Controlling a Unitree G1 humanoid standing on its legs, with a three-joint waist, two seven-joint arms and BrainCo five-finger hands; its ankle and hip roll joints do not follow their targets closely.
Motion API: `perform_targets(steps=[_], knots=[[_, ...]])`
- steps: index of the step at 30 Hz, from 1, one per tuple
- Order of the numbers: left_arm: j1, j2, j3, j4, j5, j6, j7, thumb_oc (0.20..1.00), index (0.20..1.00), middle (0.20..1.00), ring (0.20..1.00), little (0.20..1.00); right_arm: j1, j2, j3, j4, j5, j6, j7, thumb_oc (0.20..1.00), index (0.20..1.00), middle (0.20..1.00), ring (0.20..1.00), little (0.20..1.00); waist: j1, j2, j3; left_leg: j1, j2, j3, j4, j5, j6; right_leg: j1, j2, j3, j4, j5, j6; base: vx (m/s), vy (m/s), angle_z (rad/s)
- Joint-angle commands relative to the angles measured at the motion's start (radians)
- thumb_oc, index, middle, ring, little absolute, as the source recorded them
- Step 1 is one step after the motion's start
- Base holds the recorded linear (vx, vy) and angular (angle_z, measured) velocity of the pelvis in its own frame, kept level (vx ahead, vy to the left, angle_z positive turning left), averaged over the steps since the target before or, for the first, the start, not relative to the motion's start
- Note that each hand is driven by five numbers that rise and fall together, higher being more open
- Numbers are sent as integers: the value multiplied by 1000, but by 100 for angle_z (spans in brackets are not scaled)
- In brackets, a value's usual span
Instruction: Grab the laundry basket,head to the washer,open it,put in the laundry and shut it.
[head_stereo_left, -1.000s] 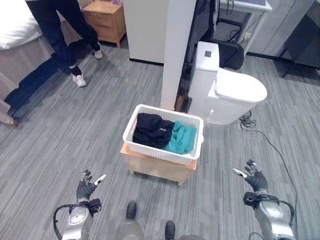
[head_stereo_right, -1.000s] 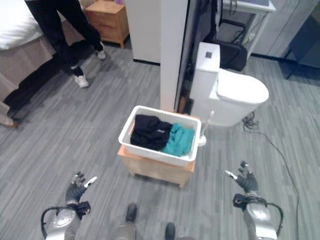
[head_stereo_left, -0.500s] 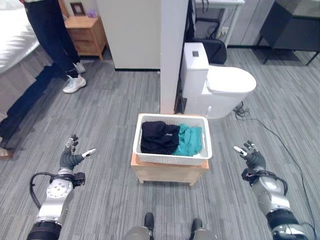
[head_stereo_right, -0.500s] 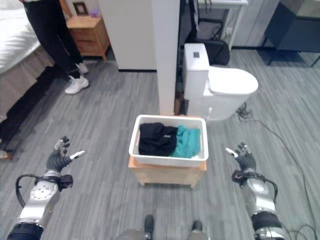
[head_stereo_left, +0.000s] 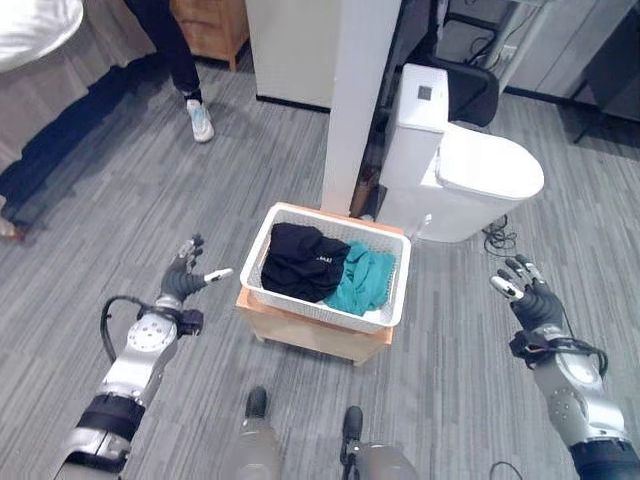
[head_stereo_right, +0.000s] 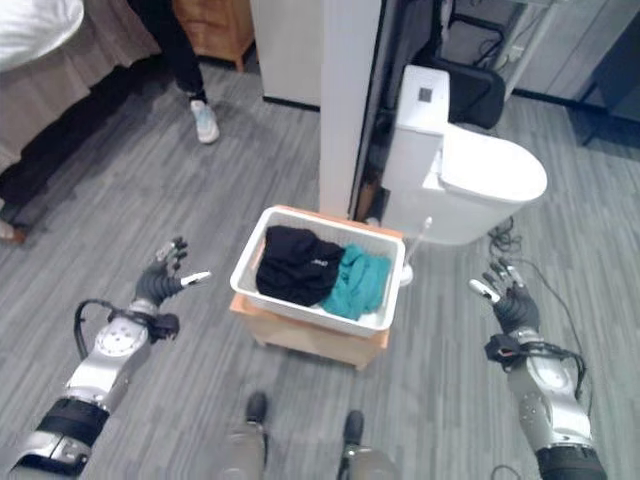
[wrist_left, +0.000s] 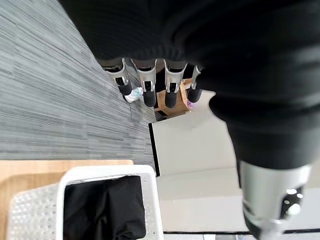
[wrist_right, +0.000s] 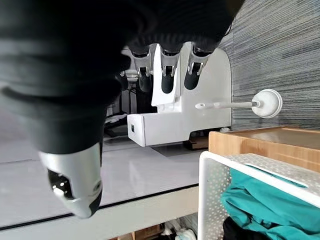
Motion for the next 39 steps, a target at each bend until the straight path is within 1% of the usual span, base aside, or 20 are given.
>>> perform_targets(steps=[1,2,3,4,7,9,11,14,16,17,18,19,21,23,25,26,28,30,35,39], knots=[[-17,72,13,-52,29,-5,4,1000,1000,1000,1000,1000,28,-62,4,-83,-41,-5,10,1000,1000,1000,1000,1000,7,3,-71,20,-34,43,30,-20,24,12,-99,3,111,-86,94,139,229,-55],[-36,84,-9,-43,33,-1,-3,1000,1000,1000,1000,1000,12,-68,25,-72,-31,1,6,1000,1000,1000,1000,1000,9,1,-69,15,-41,57,38,-23,26,11,-113,6,103,-76,98,46,177,-42],[-78,125,-46,-31,27,2,-7,1000,1000,1000,1000,1000,-24,-94,57,-55,-25,20,12,1000,1000,1000,1000,1000,17,0,-62,4,-54,79,43,-32,34,0,-135,12,84,-54,110,46,176,-44],[-79,126,-46,-31,26,1,-7,1000,1000,1000,1000,1000,-25,-93,57,-54,-25,20,12,1000,1000,1000,1000,1000,18,-1,-62,3,-54,81,44,-33,35,-1,-135,13,84,-53,110,-8,164,-38],[-139,207,-101,-24,3,12,-31,1000,1000,1000,1000,1000,-78,-138,99,-26,-31,45,11,1000,1000,1000,1000,1000,22,-2,-39,-22,-63,111,43,-34,45,-40,-160,16,71,-21,122,-53,98,-25],[-197,247,-144,-14,12,27,-49,1000,1000,1000,1000,1000,-103,-158,87,-5,-50,54,-11,1000,1000,1000,1000,1000,19,-3,-25,-36,-65,123,36,-30,48,-60,-168,12,64,-9,126,-46,53,-15],[-283,246,-199,27,23,46,-59,1000,1000,1000,1000,1000,-136,-173,66,33,-77,57,-45,1000,1000,1000,1000,1000,12,-2,-7,-57,-71,120,39,-27,47,-77,-173,2,62,0,129,-59,7,6],[-433,192,-274,122,39,65,-56,1000,1000,1000,1000,1000,-208,-187,24,118,-107,52,-107,1000,1000,1000,1000,1000,-1,4,26,-96,-77,105,42,-17,46,-110,-172,-7,64,7,129,-67,-13,15],[-534,121,-309,212,24,74,-38,1000,1000,1000,1000,1000,-270,-192,16,160,-152,56,-147,1000,1000,1000,1000,1000,-14,11,52,-111,-76,97,32,-5,46,-139,-169,-7,66,12,129,-59,-11,6],[-538,120,-311,215,23,73,-39,1000,1000,1000,1000,1000,-271,-192,14,161,-152,55,-147,1000,1000,1000,1000,1000,-13,11,52,-112,-76,97,32,-5,46,-140,-169,-7,67,12,129,-61,-23,3],[-603,73,-344,311,24,78,-30,1000,1000,1000,1000,1000,-296,-193,30,175,-166,56,-155,1000,1000,1000,1000,1000,-21,14,68,-121,-72,96,28,3,45,-157,-166,-5,67,14,127,-29,-19,-4],[-608,71,-346,315,23,76,-30,1000,1000,1000,1000,1000,-297,-194,29,176,-165,56,-155,1000,1000,1000,1000,1000,-20,14,69,-121,-72,96,28,3,45,-157,-166,-5,68,14,127,-49,-24,-4],[-682,15,-388,482,29,78,-34,1000,1000,1000,1000,1000,-330,-197,64,195,-182,61,-151,1000,1000,1000,1000,1000,-31,14,86,-130,-66,96,24,12,42,-175,-162,0,70,17,126,-48,-10,-3],[-759,-46,-419,690,26,74,-35,1000,1000,1000,1000,1000,-373,-197,107,218,-189,63,-146,1000,1000,1000,1000,1000,-40,12,101,-137,-63,98,22,19,39,-190,-157,7,70,21,125,-41,-13,-6],[-848,-113,-440,904,50,83,-33,1000,1000,1000,1000,1000,-450,-183,194,258,-226,69,-132,1000,1000,1000,1000,1000,-53,4,118,-142,-53,105,23,24,34,-204,-151,13,67,25,124,-17,-13,-2],[-850,-113,-440,907,50,81,-34,1000,1000,1000,1000,1000,-454,-184,196,261,-226,69,-132,1000,1000,1000,1000,1000,-54,4,119,-141,-53,105,23,24,34,-204,-151,13,67,26,124,-30,-16,-5],[-891,-134,-449,980,66,88,-25,1000,1000,1000,1000,1000,-514,-169,250,298,-241,70,-133,1000,1000,1000,1000,1000,-58,0,128,-148,-48,107,28,26,31,-214,-149,19,69,25,122,-39,-17,-14],[-945,-138,-447,1054,82,90,-6,1000,1000,1000,1000,1000,-593,-126,318,351,-251,67,-131,1000,1000,1000,1000,1000,-63,-2,143,-157,-42,109,36,28,28,-225,-146,24,74,25,118,-44,-21,-12],[-974,-117,-440,1085,111,89,19,1000,1000,1000,1000,1000,-650,-73,371,374,-279,64,-129,1000,1000,1000,1000,1000,-68,-5,153,-170,-39,110,40,30,27,-242,-144,29,78,25,116,-20,-3,-4],[-974,-125,-434,1094,100,88,16,1000,1000,1000,1000,1000,-741,-7,436,469,-287,71,-129,1000,1000,1000,1000,1000,-64,-5,165,-186,-38,111,45,32,25,-256,-143,28,80,28,113,-29,3,-7]])
